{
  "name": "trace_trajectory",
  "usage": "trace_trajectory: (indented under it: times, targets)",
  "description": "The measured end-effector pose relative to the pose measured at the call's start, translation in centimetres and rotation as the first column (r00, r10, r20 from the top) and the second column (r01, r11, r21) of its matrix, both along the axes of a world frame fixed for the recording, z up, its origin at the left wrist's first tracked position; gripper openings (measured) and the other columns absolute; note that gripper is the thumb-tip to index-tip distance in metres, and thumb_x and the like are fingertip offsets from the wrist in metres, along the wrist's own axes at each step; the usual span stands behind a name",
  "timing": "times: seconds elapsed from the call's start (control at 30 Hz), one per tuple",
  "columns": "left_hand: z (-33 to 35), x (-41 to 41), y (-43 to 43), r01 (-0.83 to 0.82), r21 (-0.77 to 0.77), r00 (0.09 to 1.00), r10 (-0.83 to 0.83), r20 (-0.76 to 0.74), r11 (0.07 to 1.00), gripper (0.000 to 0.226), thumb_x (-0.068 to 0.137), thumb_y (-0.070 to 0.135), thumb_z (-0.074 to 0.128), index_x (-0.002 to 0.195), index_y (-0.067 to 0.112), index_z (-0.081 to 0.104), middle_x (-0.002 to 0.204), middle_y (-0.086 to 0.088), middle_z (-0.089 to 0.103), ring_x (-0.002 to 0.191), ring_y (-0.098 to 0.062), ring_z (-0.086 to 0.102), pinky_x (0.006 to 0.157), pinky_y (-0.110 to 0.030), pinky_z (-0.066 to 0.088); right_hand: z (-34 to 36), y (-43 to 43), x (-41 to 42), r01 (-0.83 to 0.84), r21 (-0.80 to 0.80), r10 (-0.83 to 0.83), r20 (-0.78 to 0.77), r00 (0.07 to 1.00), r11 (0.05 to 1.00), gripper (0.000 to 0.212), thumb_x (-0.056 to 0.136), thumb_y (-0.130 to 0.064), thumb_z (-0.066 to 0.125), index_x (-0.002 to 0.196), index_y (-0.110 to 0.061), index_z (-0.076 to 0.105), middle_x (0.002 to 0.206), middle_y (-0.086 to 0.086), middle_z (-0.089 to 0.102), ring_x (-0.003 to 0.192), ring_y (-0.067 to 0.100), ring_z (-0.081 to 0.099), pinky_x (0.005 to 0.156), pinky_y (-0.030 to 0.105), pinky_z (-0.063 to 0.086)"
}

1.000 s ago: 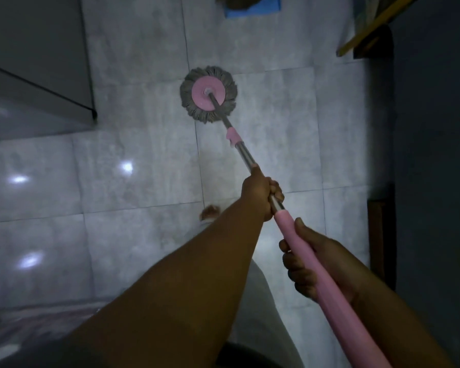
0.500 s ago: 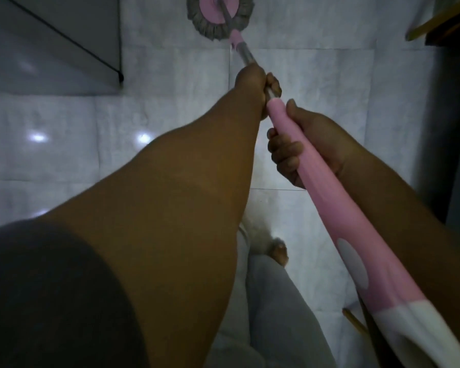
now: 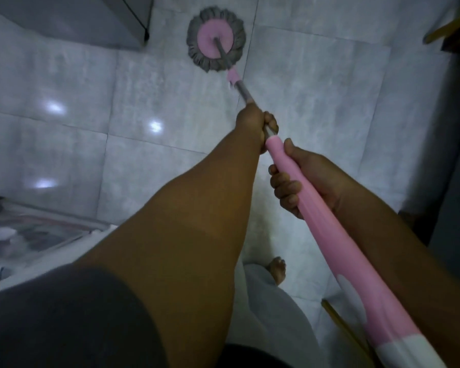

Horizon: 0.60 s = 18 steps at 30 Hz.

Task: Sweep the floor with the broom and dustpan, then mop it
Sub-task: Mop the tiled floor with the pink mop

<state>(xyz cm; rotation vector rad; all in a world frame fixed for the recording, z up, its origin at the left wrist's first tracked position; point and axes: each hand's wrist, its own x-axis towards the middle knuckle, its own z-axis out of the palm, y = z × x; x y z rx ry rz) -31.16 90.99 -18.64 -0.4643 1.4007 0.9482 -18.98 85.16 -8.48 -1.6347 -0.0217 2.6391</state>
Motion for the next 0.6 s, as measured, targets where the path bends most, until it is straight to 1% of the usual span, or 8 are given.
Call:
trace_trajectory:
  times: [0.03,0.07,0.13,0.27,0.33,0.43,0.5,0.6]
  targets:
    - [0.0,1.2,-2.1,0.002,-0.024,1.0,-0.002,-0.006,1.0,0.042,0.107,0.04,0.032,0.077,0.012,0.042,0.049,0.001,0.036,0.027,-0.009,0.031,0.034,-0.011,0.029,0.3,-2.6,1.5,-0.022,-0.007,0.022,-0.018,1.0,1.0,0.052,0.091,-0.062,0.05,0.079,-0.011,0.052,0.052,-0.001,0.046,0.032,0.007,0.041,0.032,0.017,0.037]
    - [0.5,2.8,-4.9,0.057,-0.039,0.998,-0.058,-0.016,0.998,0.042,0.107,0.04,0.032,0.076,0.012,0.041,0.047,0.001,0.036,0.027,-0.009,0.031,0.034,-0.011,0.029,0.8,-5.1,3.0,-0.027,-0.024,0.027,-0.019,0.999,0.999,0.053,0.091,-0.062,0.05,0.079,-0.011,0.052,0.052,-0.001,0.046,0.032,0.007,0.041,0.032,0.017,0.037]
    - [1.8,5.4,-10.2,0.016,-0.073,1.0,-0.015,0.01,0.997,0.045,0.107,0.042,0.033,0.074,0.012,0.04,0.043,0.001,0.035,0.027,-0.01,0.031,0.034,-0.012,0.029,2.2,-9.3,5.6,-0.043,-0.074,0.043,0.009,0.999,0.996,0.053,0.091,-0.062,0.05,0.079,-0.011,0.053,0.053,-0.001,0.046,0.033,0.008,0.041,0.033,0.017,0.037]
    - [4.9,9.6,-18.6,-0.011,-0.114,1.0,0.012,0.009,0.993,0.044,0.106,0.038,0.035,0.072,0.011,0.039,0.045,-0.001,0.037,0.03,-0.011,0.033,0.035,-0.014,0.029,4.4,-17.2,10.5,-0.077,-0.121,0.078,0.001,0.997,0.99,0.053,0.09,-0.062,0.052,0.081,-0.01,0.054,0.054,0.0,0.047,0.034,0.008,0.042,0.034,0.019,0.038]
    - [6.1,11.3,-21.9,0.039,-0.153,0.999,-0.033,0.042,0.987,0.045,0.106,0.041,0.035,0.072,0.012,0.038,0.048,0.0,0.036,0.031,-0.01,0.032,0.034,-0.013,0.028,5.5,-19.8,12.3,-0.092,-0.141,0.092,-0.001,0.996,0.986,0.053,0.091,-0.062,0.051,0.081,-0.01,0.054,0.054,0.0,0.048,0.034,0.009,0.042,0.034,0.018,0.039]
    - [7.0,12.9,-24.8,0.068,-0.199,0.996,-0.054,0.071,0.978,0.048,0.106,0.045,0.034,0.071,0.013,0.039,0.052,0.001,0.036,0.034,-0.01,0.031,0.033,-0.012,0.028,6.9,-22.5,13.7,-0.105,-0.163,0.11,0.016,0.994,0.981,0.053,0.09,-0.062,0.051,0.082,-0.009,0.054,0.053,0.0,0.049,0.034,0.009,0.043,0.033,0.019,0.039]
    - [7.2,13.3,-25.4,0.065,-0.196,0.995,-0.048,0.087,0.978,0.05,0.106,0.046,0.033,0.069,0.012,0.039,0.048,0.001,0.036,0.033,-0.011,0.031,0.034,-0.013,0.029,7.2,-23.2,14.1,-0.085,-0.169,0.092,0.031,0.995,0.982,0.053,0.09,-0.061,0.051,0.082,-0.009,0.053,0.053,0.001,0.048,0.033,0.009,0.043,0.033,0.019,0.039]
    - [7.0,13.1,-25.0,0.079,-0.206,0.996,-0.067,0.067,0.975,0.042,0.106,0.038,0.035,0.074,0.011,0.041,0.044,0.0,0.036,0.034,-0.011,0.032,0.037,-0.015,0.03,7.1,-23.1,14.1,-0.052,-0.187,0.06,0.039,0.997,0.981,0.053,0.091,-0.061,0.05,0.084,-0.009,0.052,0.053,0.001,0.048,0.033,0.009,0.043,0.033,0.019,0.039]
